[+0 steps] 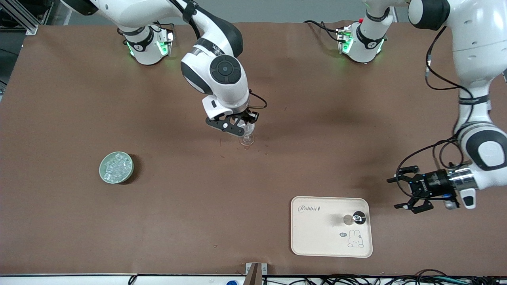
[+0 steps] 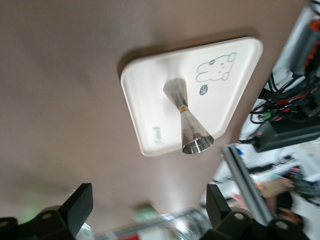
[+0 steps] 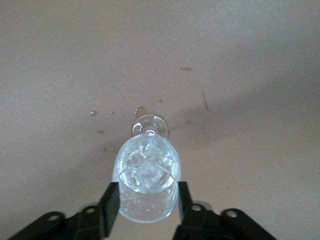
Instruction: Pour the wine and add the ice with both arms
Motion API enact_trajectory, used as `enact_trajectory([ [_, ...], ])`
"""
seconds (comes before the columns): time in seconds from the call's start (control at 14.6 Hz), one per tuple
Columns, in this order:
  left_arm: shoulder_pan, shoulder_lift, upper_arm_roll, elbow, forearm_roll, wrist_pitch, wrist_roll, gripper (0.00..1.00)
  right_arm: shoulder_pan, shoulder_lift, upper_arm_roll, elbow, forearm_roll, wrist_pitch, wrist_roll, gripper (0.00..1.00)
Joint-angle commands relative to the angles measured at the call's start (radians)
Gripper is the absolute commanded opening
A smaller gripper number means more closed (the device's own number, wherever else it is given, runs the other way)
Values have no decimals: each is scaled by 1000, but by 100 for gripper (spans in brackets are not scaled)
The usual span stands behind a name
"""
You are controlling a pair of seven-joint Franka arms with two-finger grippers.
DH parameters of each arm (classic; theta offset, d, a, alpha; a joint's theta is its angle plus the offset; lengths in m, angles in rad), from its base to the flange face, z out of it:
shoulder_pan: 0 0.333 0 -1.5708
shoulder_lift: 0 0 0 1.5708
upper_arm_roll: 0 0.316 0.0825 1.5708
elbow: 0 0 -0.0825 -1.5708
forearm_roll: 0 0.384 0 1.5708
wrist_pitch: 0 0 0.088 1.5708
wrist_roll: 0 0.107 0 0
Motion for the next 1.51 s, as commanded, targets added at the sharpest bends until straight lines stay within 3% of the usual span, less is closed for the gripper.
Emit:
enact_trajectory([
  [0.0, -4, 8, 5, 103, 86, -15, 7, 100, -1, 0, 9, -2, -25, 5, 22, 73],
  [0.21, 11, -57, 31, 111, 59, 1, 5, 100, -10, -4, 11, 7, -22, -1, 20, 100],
  [0.27, -4, -82, 31, 109, 122, -1, 15, 100, -21, -16, 16, 13, -22, -6, 10, 100],
  [0.34, -9, -114, 12, 111, 233, -2, 38, 100, -39, -45, 20, 16, -24, -12, 5, 100],
  [0.55, -12, -217, -135, 106, 575, -2, 221, 100, -125, -175, 20, 24, -33, -88, -129, 100],
  [0.69, -9, -283, -240, 77, 744, -25, 347, 100, -167, -252, 3, 48, -33, -174, -212, 100],
  [0.96, -13, -451, -343, -44, 924, -59, 427, 100, -181, -360, -200, 96, -31, -328, -439, 100],
  [1.23, -30, -668, -393, -251, 967, -35, 458, 100, -182, -427, -432, 96, 15, -328, -736, 100],
  [1.44, -32, -754, -410, -326, 978, -27, 463, 100, -182, -467, -611, 88, 105, -331, -985, 100],
])
